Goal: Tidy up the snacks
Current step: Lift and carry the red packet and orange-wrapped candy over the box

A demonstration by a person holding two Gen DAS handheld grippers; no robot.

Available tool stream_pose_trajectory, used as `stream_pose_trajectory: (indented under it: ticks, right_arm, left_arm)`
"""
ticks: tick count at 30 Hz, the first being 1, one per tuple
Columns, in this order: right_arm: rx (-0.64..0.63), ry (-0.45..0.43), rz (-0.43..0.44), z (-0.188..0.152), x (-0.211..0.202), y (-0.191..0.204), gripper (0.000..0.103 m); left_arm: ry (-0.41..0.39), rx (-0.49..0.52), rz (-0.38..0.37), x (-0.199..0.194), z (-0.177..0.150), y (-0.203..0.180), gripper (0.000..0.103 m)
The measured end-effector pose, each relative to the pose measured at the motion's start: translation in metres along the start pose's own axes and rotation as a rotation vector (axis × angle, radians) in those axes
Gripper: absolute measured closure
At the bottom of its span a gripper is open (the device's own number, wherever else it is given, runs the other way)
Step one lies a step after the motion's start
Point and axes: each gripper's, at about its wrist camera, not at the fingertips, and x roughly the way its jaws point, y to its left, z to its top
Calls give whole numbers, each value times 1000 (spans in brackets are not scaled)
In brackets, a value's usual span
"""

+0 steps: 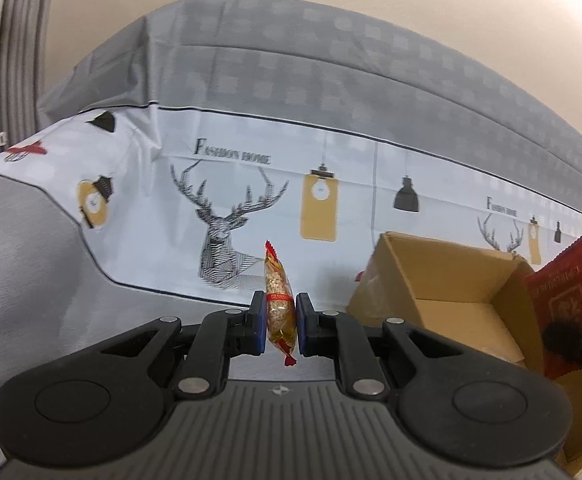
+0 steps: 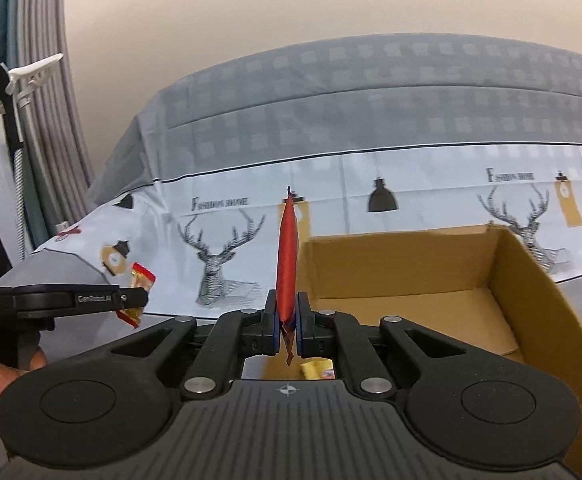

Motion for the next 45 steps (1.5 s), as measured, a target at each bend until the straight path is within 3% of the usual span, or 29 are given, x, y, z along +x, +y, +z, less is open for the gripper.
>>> stream_pose_trajectory:
  ticks: [10, 16, 23, 45]
  right_arm:
    - [54, -38, -89, 3, -13, -36, 95]
    - [105, -106, -227, 5, -23, -60, 95]
    - [139, -140, -316, 5, -31, -82, 95]
    - [84, -151, -369, 4, -32, -86, 95]
  left_arm:
    - [-93, 39, -113, -5, 0, -41, 87]
    - [-167, 95, -197, -13, -4, -70, 87]
    - [-211, 170, -279, -19, -13, -100, 87]
    - [-195, 172, -370, -7, -22, -140, 87]
